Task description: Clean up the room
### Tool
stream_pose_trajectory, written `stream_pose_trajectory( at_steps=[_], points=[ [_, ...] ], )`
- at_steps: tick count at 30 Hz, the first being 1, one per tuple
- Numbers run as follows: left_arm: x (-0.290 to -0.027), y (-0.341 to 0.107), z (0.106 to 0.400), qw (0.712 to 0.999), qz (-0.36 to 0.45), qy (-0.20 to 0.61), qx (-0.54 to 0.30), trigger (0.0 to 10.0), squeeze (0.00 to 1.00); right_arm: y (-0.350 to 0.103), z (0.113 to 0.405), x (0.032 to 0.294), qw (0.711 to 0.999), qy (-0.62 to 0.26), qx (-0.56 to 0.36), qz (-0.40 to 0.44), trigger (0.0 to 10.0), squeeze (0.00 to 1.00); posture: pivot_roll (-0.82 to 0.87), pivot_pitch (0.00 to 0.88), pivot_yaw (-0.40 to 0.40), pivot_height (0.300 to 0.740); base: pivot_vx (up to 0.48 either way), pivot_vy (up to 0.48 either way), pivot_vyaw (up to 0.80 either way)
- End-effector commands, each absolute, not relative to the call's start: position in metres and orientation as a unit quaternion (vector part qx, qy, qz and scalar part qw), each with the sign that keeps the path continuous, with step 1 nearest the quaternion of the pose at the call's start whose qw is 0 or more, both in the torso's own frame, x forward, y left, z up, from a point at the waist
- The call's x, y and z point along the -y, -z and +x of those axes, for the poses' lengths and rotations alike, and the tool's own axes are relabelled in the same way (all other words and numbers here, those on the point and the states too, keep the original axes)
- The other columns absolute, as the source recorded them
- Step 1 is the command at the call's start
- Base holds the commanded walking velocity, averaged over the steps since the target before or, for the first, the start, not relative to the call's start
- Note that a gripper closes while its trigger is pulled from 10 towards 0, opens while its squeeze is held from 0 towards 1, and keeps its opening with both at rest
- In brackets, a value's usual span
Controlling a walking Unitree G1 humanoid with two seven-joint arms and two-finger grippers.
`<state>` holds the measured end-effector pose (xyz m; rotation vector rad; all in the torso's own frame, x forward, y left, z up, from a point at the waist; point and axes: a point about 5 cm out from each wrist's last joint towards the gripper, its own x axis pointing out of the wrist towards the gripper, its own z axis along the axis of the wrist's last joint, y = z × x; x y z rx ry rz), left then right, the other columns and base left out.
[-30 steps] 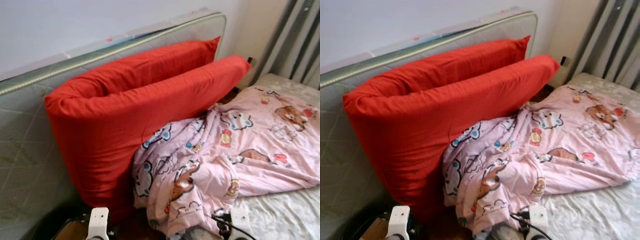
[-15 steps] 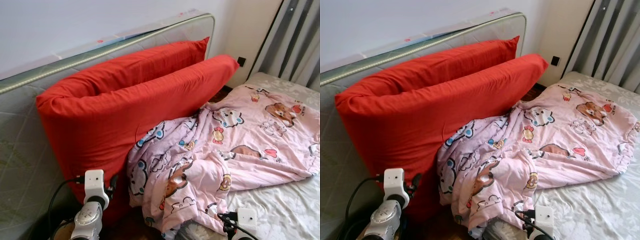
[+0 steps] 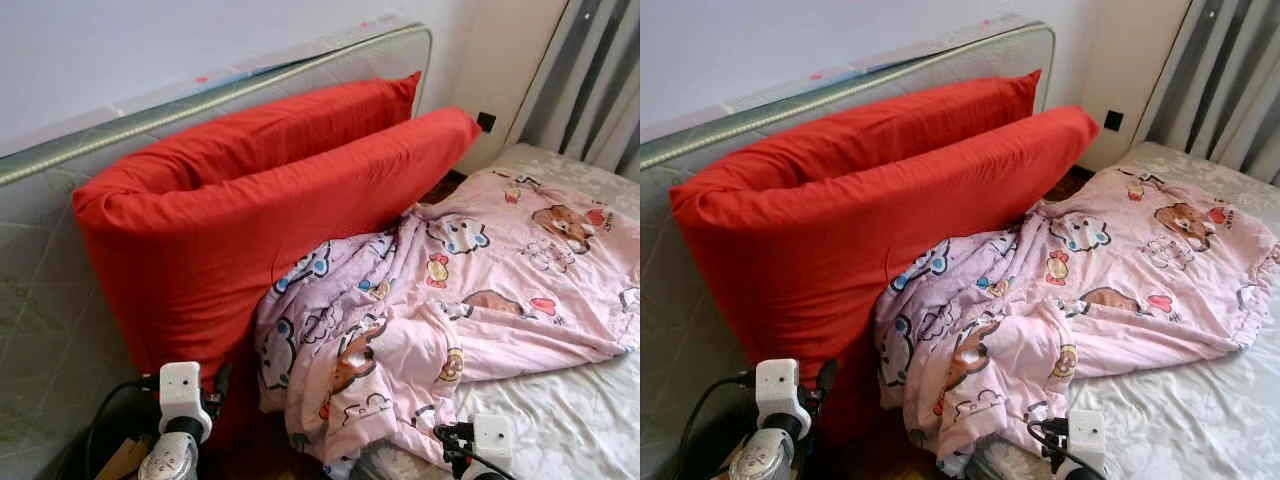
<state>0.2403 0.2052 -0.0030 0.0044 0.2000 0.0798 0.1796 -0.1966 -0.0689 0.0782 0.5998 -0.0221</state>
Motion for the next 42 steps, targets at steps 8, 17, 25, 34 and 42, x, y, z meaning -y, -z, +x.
stream_pose_trajectory(
  at_steps=[8,17,25,34,42],
  points=[
    [-0.2,-0.002,0.243,0.996,-0.001,-0.034,-0.087,10.0,0.0,0.068,0.177,0.199,0.957,0.015,-0.287,0.045,10.0,0.0,-0.11,0.0,-0.025,0.74,0.0,0.0,0.0],
    [-0.2,-0.009,0.248,0.996,-0.002,-0.035,-0.078,10.0,0.0,-0.042,0.278,0.176,0.996,-0.014,0.05,-0.069,10.0,0.0,-0.11,0.0,-0.026,0.74,0.0,0.0,0.0],
    [-0.204,-0.014,0.249,0.996,-0.002,-0.047,-0.071,10.0,0.0,-0.039,0.269,0.165,0.999,-0.004,0.052,-0.017,10.0,0.0,-0.09,0.0,-0.038,0.74,0.0,0.0,0.0],
    [-0.205,-0.016,0.252,0.996,0.0,-0.048,-0.072,10.0,0.0,-0.011,0.253,0.174,0.998,0.026,-0.048,0.008,10.0,0.0,-0.11,0.0,-0.034,0.74,0.0,0.0,0.0],
    [-0.203,-0.024,0.262,0.997,-0.002,-0.042,-0.063,10.0,0.0,-0.04,0.28,0.171,1.0,0.021,0.005,0.013,10.0,0.0,-0.1,0.0,-0.029,0.74,0.0,0.0,0.0]
  ],
)
